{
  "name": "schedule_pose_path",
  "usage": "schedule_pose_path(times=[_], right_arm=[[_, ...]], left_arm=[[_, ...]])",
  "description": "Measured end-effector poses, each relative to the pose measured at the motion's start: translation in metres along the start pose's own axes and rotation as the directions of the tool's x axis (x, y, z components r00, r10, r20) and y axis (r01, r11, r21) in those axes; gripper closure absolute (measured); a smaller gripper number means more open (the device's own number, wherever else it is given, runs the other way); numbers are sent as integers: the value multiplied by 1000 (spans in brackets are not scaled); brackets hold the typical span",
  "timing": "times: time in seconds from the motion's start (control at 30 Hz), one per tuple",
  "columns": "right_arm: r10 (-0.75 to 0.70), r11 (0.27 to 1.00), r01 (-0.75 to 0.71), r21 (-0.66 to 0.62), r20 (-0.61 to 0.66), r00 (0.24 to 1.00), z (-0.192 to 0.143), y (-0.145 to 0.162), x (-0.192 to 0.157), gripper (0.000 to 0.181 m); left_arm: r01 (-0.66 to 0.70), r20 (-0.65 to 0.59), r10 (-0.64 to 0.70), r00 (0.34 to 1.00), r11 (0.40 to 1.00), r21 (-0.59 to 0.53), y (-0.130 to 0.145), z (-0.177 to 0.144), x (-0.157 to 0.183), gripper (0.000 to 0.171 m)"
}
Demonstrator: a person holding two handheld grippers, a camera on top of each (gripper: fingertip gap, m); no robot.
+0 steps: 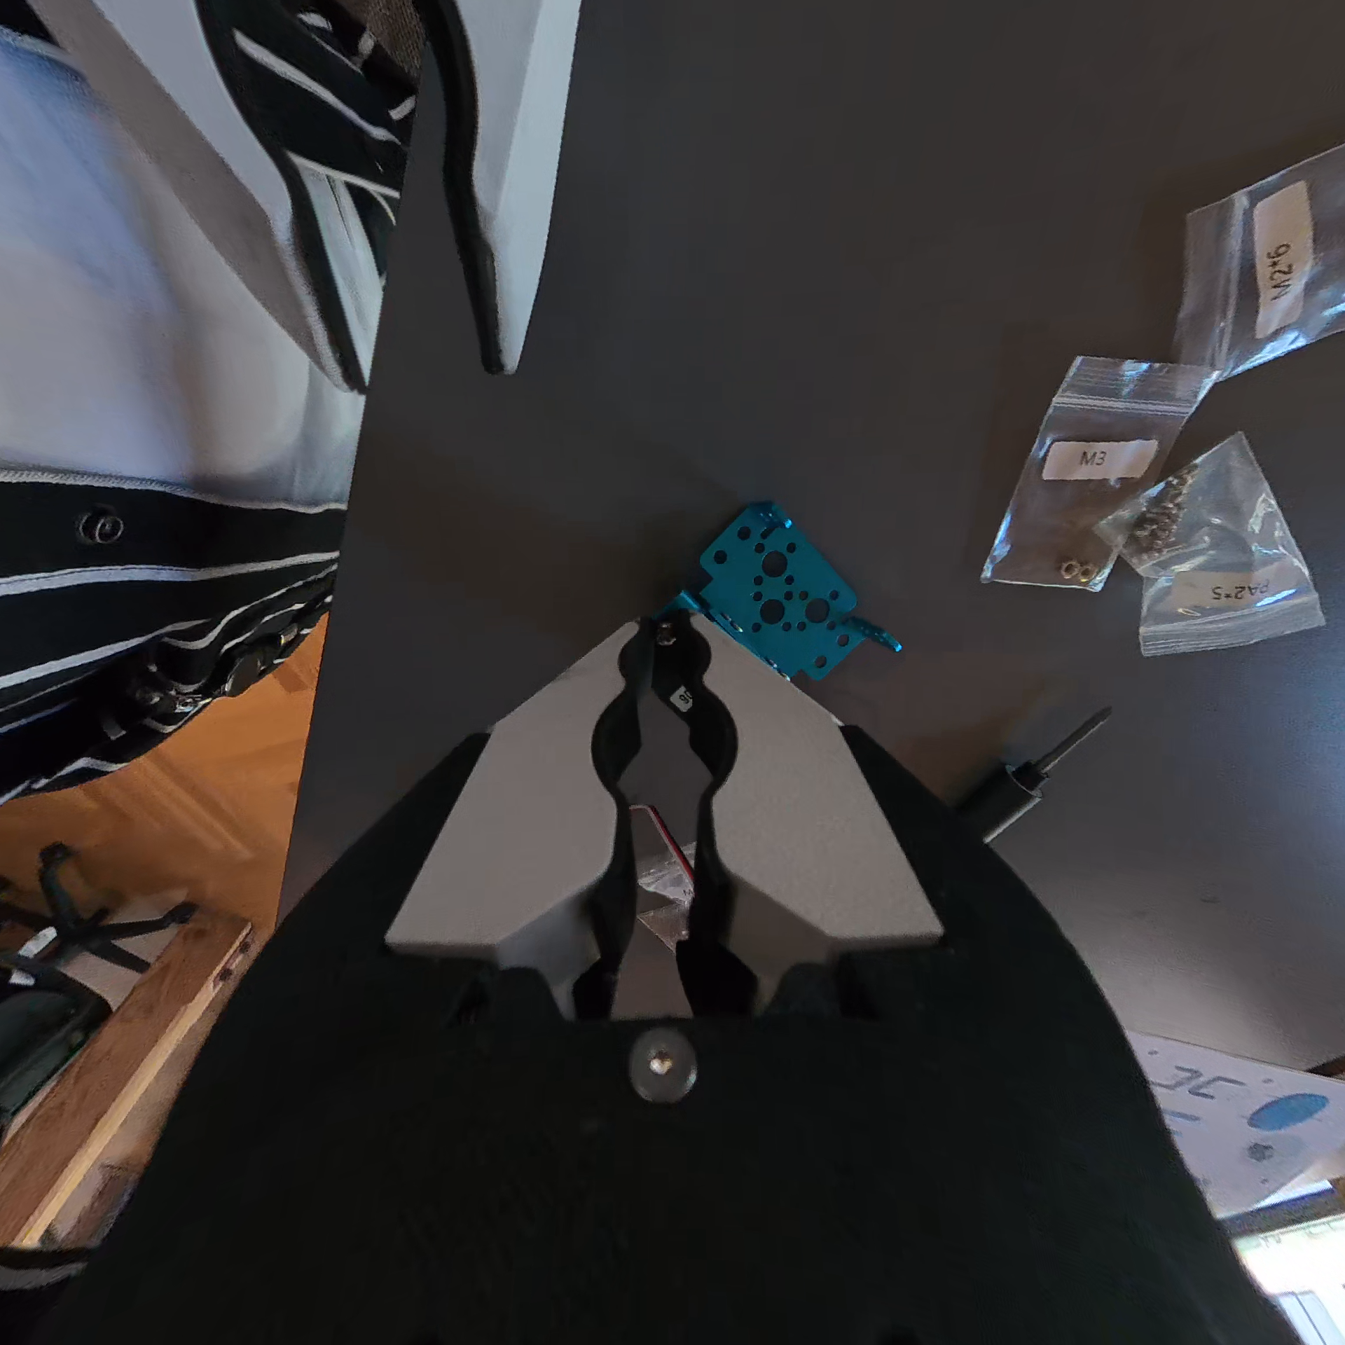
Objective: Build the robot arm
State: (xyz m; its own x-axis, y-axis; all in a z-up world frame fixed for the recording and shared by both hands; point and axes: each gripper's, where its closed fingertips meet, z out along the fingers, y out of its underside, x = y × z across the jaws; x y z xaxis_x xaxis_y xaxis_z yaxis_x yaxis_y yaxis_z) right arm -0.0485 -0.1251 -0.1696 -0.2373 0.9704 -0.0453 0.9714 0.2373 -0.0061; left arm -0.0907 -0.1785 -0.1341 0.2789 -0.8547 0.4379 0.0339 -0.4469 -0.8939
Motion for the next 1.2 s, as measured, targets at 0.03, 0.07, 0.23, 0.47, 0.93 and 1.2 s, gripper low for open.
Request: schedule_pose_path(times=[0.03, 0.07, 0.23, 0.47, 0.93, 1.2], right_arm=[[-5, 1000, 5, -8, -1, 1000, 0, 0, 0, 176], [-10, 1000, 10, -16, -4, 1000, 0, 1, 0, 175], [-38, 998, 36, -41, -31, 999, 0, 2, 0, 173], [-35, 999, 35, 4, -68, 997, -6, 0, -1, 169], [-113, 936, 305, 176, -671, 733, -17, 5, -10, 148], [-266, 895, 444, 43, -748, 608, -10, -3, -4, 144]], left_arm=[[1, -3, -1, 1000, 1000, 1, 0, 0, 1, 153], [3, -5, -3, 1000, 1000, 3, 0, 0, 1, 153], [4, -4, -4, 1000, 1000, 8, -2, -1, 1, 153], [12, 2, -12, 1000, 1000, 2, -1, 2, -2, 153], [19, 38, -18, 999, 1000, -22, -1, -3, -14, 153], [14, 16, -14, 1000, 999, -41, 1, 4, -9, 153]])
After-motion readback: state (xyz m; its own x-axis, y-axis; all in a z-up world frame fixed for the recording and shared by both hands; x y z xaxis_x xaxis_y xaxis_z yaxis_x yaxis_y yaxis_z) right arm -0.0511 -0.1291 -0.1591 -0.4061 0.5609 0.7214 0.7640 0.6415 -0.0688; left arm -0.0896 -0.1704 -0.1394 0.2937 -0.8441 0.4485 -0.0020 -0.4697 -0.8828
